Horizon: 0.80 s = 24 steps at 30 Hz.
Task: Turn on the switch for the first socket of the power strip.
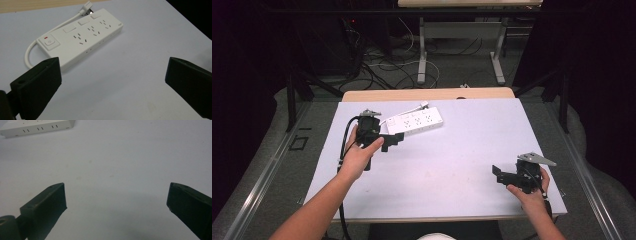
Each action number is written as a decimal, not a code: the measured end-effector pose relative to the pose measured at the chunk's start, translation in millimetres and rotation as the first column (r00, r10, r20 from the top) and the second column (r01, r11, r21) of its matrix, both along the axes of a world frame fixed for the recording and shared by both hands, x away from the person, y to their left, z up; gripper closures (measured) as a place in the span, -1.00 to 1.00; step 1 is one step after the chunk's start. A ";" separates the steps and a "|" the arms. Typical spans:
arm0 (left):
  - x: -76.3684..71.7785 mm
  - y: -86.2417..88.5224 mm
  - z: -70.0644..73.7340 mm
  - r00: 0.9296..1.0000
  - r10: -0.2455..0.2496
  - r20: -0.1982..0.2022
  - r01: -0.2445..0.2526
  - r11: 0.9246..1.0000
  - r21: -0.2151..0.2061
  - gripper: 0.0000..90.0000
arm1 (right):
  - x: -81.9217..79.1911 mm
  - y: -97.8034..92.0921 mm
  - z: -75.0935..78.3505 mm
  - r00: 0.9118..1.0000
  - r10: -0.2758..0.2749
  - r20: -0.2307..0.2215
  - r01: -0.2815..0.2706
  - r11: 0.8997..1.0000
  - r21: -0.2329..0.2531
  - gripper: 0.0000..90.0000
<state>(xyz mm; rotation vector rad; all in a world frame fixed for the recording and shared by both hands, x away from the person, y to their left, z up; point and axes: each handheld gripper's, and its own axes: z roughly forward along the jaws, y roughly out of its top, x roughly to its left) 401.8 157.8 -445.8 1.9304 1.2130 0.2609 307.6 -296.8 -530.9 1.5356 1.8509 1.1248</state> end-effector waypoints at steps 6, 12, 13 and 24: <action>-12.3 5.1 -10.1 1.000 0.015 -0.011 -0.015 1.000 -0.010 -0.96 | 0.1 0.3 -0.2 1.000 -0.002 0.000 0.002 1.000 0.001 -0.96; -25.6 8.1 -21.2 1.000 0.012 -0.010 -0.012 1.000 0.000 -0.94 | 0.3 0.6 -0.4 1.000 0.000 0.000 0.000 1.000 -0.001 -0.96; -27.5 8.7 -22.8 1.000 0.010 -0.009 -0.010 1.000 0.007 -0.94 | 0.1 0.9 -0.2 1.000 -0.003 -0.001 0.003 1.000 0.000 -0.96; -47.8 19.2 -46.7 0.998 0.066 0.016 -0.066 0.998 -0.004 -0.91 | 0.0 0.5 -0.1 1.000 -0.003 0.001 0.003 1.000 -0.001 -0.96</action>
